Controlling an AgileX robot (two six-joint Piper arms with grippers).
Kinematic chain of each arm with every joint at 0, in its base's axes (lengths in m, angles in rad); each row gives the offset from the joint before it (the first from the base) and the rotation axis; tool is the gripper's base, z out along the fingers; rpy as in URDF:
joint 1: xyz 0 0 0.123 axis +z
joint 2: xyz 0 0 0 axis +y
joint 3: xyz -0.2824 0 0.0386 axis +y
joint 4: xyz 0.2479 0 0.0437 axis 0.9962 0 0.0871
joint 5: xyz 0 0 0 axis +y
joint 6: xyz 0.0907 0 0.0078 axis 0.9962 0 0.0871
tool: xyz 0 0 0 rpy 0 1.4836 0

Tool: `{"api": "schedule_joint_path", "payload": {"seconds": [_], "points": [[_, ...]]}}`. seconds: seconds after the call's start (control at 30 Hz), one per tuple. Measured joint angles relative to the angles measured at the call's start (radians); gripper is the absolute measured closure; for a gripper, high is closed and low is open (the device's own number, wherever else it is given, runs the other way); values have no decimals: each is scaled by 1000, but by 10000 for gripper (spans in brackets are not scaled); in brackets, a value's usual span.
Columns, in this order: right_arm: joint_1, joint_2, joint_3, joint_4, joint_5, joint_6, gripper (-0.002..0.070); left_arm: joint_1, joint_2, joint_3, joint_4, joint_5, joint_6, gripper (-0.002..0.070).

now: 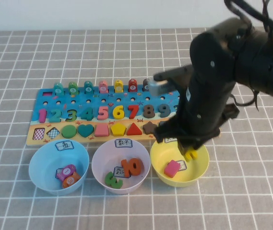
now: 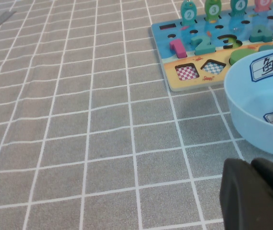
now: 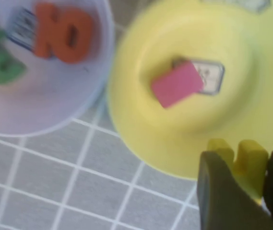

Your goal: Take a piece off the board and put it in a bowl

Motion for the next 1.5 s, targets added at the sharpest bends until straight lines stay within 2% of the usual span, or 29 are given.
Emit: {"api": "schedule_joint_path", "payload": {"seconds": [0.13,0.83,0.9,1.07,1.2,1.27,1.37,1.5], "points": [[-8,28,51,0,-2,7,507,0,0,0,0,0,0,675],[-21,179,52,20,-104,11,499,0,0,0,0,0,0,675],[-21,179,52,19,-108,11,471,0,0,0,0,0,0,675],[-21,179,52,20,-105,11,312,0,0,0,0,0,0,675],[-21,181,18,20,-50,11,276,0,0,0,0,0,0,675],[-21,183,-22,20,-30,11,283,0,0,0,0,0,0,675],[-21,181,-93,24,-27,-10,333,0,0,0,0,0,0,675],[-21,137,-128,49,-25,-43,487,0,0,0,0,0,0,675]]}}
